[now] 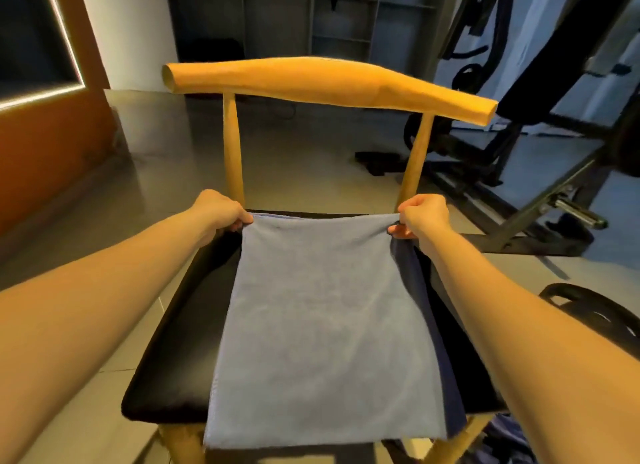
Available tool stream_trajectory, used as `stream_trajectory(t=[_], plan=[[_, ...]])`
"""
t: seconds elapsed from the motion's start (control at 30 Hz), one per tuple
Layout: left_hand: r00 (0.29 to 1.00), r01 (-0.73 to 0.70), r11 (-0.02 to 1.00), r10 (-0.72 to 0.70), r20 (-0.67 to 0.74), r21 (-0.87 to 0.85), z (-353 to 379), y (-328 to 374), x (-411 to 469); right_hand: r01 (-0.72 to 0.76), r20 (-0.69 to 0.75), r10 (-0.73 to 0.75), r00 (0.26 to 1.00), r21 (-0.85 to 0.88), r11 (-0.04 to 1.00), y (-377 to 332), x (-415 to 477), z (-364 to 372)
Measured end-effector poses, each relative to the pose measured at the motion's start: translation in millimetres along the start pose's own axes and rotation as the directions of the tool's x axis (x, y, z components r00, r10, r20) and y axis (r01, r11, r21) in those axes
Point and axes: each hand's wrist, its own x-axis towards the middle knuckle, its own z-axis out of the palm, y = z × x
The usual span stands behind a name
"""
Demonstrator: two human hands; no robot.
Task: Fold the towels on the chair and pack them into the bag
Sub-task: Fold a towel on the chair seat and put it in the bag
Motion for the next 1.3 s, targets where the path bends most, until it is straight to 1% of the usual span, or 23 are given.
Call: stream_trajectory(t=[0.07,0.13,0.2,0.3,0.37,0.4,0.43,0.47,0.5,0.53,0.57,0.63,0.7,0.77,0.83,0.9,0.97,1.07,1.1,1.13,1.23,1.3], plan=[[0.999,0.028,1.000,-0.027,-0.043,0.006,6.7,-5.3,13.8,-0.010,0.040,0.009,0.999,0.011,1.000,4.8,3.7,6.9],[0.996,0.008,0.999,-0.004,-0.093,0.035,11.0,-10.9,23.8,-0.015,0.110,0.012,0.994,0.022,1.000,9.0,3.9,7.9],[0.993,-0.018,0.994,0.031,-0.115,0.108,12.4,-15.2,27.3,0.006,0.198,-0.010,0.980,0.020,1.000,12.0,-1.5,1.6],[0.979,-0.098,0.958,0.141,-0.145,0.270,14.7,-17.1,15.5,0.007,0.245,-0.004,0.969,-0.013,1.000,13.4,-18.9,-21.4],[0.961,-0.201,0.925,0.251,-0.120,0.322,21.9,-10.6,-8.9,-0.025,0.285,0.036,0.958,-0.042,0.999,14.3,-36.5,-40.8],[0.952,-0.263,0.915,0.298,-0.071,0.306,28.2,-5.0,-25.7,-0.032,0.310,0.053,0.949,-0.071,0.997,15.8,-47.5,-51.6],[0.939,-0.332,0.906,0.343,0.006,0.264,36.9,1.0,-44.8,-0.030,0.333,0.067,0.941,-0.116,0.993,17.2,-58.9,-61.6],[0.920,-0.392,0.893,0.375,0.115,0.222,46.6,7.8,-67.3,-0.019,0.351,0.079,0.933,-0.170,0.985,19.1,-70.4,-71.8],[0.881,-0.453,0.871,0.405,0.244,0.190,58.1,14.2,-91.3,-0.008,0.368,0.095,0.925,-0.231,0.973,20.8,-81.9,-81.5],[0.824,-0.516,0.842,0.437,0.362,0.159,70.4,19.9,-115.5,0.000,0.387,0.120,0.914,-0.296,0.955,21.5,-93.0,-90.4],[0.766,-0.560,0.820,0.459,0.450,0.117,83.5,24.1,-137.8,0.007,0.403,0.147,0.903,-0.355,0.935,23.5,-102.4,-98.5],[0.691,-0.581,0.812,0.455,0.562,0.058,111.3,27.0,-179.3,0.022,0.445,0.186,0.876,-0.421,0.907,29.5,-119.5,-112.0],[0.660,-0.616,0.781,0.440,0.609,0.103,138.5,25.2,-211.7,0.040,0.501,0.204,0.841,-0.434,0.900,38.5,-132.8,-121.0],[0.658,-0.692,0.674,0.441,0.611,0.259,157.2,20.9,-232.6,0.058,0.537,0.216,0.816,-0.446,0.893,48.3,-142.7,-127.5],[0.641,-0.747,0.560,0.464,0.611,0.358,161.6,16.3,-243.0,0.051,0.538,0.212,0.816,-0.432,0.900,57.6,-151.0,-132.9],[0.588,-0.796,0.504,0.516,0.623,0.335,155.6,8.1,-247.0,0.051,0.536,0.193,0.822,-0.407,0.912,65.9,-159.2,-134.3],[0.518,-0.847,0.455,0.583,0.627,0.276,143.7,-5.9,-250.2,0.070,0.532,0.179,0.828,-0.415,0.907,71.6,-166.8,-132.5],[0.426,-0.905,0.326,0.698,0.576,0.274,127.8,-32.9,-250.2,0.104,0.527,0.171,0.833,-0.451,0.886,73.1,-171.9,-133.7],[0.413,-0.910,0.313,0.734,0.539,0.271,126.0,-40.3,-248.7,0.091,0.528,0.178,0.830,-0.444,0.891,73.1,-172.6,-136.8],[0.421,-0.907,0.332,0.756,0.501,0.260,125.7,-45.3,-247.4,0.066,0.527,0.191,0.828,-0.430,0.900,73.4,-173.4,-140.6],[0.490,-0.872,0.437,0.764,0.421,0.221,132.0,-51.0,-244.8,-0.010,0.535,0.253,0.806,-0.415,0.910,75.9,-179.1,-150.5],[0.499,-0.866,0.462,0.773,0.391,0.190,132.7,-52.6,-245.3,-0.062,0.541,0.287,0.790,-0.395,0.917,77.1,-186.0,-151.2]])
